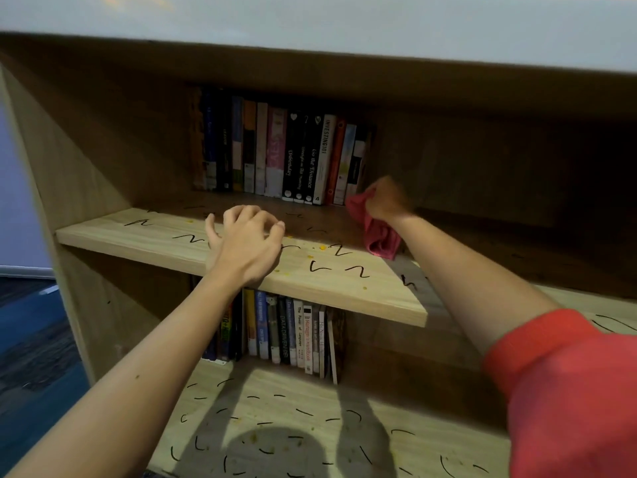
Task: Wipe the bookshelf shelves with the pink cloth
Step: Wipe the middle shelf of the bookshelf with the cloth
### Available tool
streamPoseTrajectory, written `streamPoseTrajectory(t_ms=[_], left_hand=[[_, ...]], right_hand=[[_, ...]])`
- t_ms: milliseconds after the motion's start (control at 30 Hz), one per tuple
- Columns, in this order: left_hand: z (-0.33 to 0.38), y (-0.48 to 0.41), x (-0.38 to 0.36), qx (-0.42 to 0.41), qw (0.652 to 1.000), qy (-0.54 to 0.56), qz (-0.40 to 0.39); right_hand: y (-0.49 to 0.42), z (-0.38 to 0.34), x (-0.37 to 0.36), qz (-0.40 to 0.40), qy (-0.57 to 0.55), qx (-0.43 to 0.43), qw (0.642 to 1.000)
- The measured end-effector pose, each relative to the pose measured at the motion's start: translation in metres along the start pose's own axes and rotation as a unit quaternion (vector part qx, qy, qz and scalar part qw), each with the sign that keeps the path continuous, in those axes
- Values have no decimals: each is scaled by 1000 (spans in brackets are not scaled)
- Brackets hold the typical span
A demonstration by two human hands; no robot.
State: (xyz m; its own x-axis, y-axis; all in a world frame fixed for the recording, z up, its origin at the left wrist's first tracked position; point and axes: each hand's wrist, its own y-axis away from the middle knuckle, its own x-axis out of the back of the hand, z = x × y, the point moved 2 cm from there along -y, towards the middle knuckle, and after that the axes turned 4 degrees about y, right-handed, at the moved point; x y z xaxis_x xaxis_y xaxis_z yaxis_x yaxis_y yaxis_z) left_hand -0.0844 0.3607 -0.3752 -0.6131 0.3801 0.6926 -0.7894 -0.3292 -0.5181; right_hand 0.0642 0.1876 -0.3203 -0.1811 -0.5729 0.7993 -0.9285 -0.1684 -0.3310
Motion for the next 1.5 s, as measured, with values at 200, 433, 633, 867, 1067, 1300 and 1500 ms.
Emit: streamPoseTrajectory(t_ms=[200,433,633,867,1067,1300,1500], left_hand=[[-1,2,0,-5,1000,0,20],[0,0,0,16,1000,-14,-1],[-3,-3,-3,28,999,-12,-7],[-3,-3,-2,33,999,11,10],[-6,-3,-4,39,999,4,20],[-5,-3,-4,43,999,4,22],[-3,0,-1,43,999,-6,17]], right_hand=[[11,-15,-24,-156,-37,43,986],[-19,-17,-8,-54,3,32,998],[-20,-18,-37,-144,87,88,982],[-38,-54,-20,-114,8,124,986],[-62,-49,-71,-100,127,99,982],[-37,-61,-62,-218,58,212,951],[18,-55,-15,-300,39,295,906]])
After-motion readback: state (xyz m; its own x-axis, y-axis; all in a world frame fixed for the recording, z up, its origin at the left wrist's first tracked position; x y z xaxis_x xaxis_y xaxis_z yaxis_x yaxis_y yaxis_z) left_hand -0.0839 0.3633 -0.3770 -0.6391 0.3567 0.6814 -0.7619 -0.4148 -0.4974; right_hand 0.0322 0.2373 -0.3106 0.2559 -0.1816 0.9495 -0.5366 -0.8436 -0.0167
